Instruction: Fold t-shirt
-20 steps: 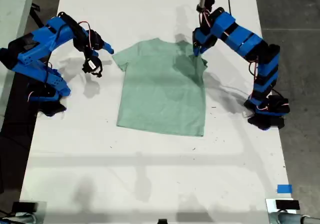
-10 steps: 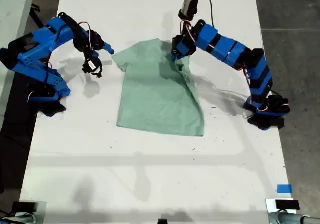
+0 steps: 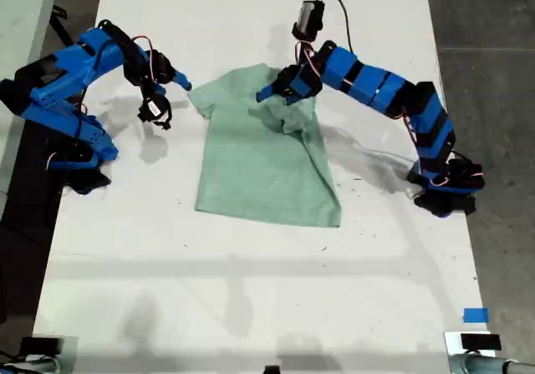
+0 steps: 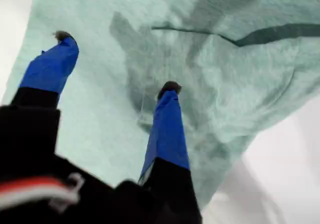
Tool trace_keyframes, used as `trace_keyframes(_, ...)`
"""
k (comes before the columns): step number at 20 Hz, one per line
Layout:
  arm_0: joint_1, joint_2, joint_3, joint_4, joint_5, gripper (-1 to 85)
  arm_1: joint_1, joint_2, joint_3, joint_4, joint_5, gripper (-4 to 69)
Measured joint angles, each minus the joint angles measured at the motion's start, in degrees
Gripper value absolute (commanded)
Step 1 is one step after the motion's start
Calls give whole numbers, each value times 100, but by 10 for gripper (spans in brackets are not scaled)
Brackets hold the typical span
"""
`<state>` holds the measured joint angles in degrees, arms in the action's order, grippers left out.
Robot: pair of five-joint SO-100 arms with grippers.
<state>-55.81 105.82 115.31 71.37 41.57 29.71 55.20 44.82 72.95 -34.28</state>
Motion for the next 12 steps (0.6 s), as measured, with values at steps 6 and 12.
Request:
trace_keyframes(6,70,-809,-703,0,0,283,53,1784,202,1230,-141,267)
trace_keyframes(12,281,-2936,-2136,-185,0,278,-185,2558,1072,1310,-35,246)
